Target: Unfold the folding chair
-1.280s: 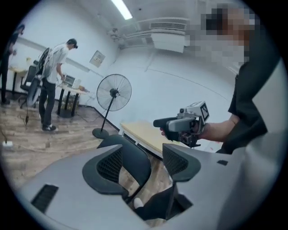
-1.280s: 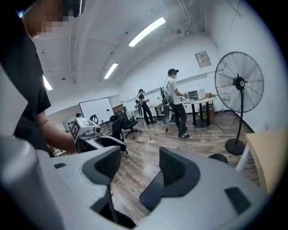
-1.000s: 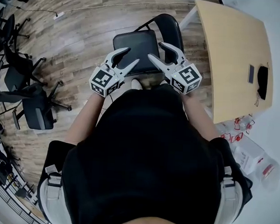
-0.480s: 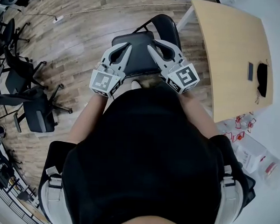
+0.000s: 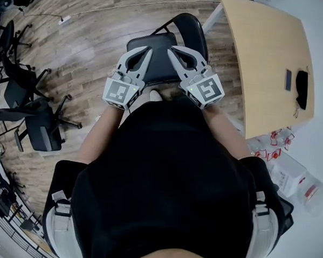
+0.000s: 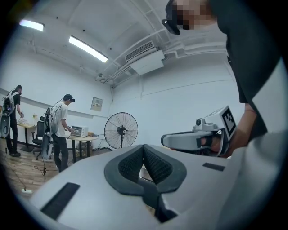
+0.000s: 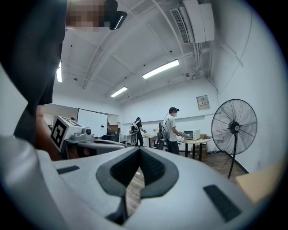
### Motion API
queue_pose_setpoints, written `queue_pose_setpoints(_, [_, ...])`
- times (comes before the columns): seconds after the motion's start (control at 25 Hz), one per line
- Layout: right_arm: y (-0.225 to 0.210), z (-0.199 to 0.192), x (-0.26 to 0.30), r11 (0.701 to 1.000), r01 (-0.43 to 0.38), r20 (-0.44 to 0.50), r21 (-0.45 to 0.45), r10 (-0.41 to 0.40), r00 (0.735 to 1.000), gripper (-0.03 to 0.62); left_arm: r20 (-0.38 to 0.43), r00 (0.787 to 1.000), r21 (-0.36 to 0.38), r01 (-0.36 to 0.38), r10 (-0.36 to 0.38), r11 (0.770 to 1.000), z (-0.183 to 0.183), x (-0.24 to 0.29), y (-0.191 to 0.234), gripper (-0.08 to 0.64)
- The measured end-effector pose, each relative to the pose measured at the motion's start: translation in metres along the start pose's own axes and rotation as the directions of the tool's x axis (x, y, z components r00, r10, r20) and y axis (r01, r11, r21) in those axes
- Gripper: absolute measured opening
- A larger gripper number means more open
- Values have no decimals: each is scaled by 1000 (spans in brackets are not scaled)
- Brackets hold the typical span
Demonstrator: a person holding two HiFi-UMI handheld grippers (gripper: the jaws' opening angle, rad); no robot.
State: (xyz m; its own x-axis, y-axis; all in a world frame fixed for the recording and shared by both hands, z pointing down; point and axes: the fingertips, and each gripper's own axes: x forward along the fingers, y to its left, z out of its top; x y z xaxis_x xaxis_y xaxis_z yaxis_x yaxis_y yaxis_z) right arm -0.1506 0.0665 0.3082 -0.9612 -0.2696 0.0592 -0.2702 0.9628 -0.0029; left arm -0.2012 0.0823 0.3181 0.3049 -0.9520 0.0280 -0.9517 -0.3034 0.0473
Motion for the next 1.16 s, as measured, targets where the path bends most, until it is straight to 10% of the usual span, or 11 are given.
queue_pose_setpoints(1.16, [-16, -10, -9, 998, 33, -20, 48, -32, 999, 0, -21, 999, -12, 30, -30, 999, -8, 12, -4, -5])
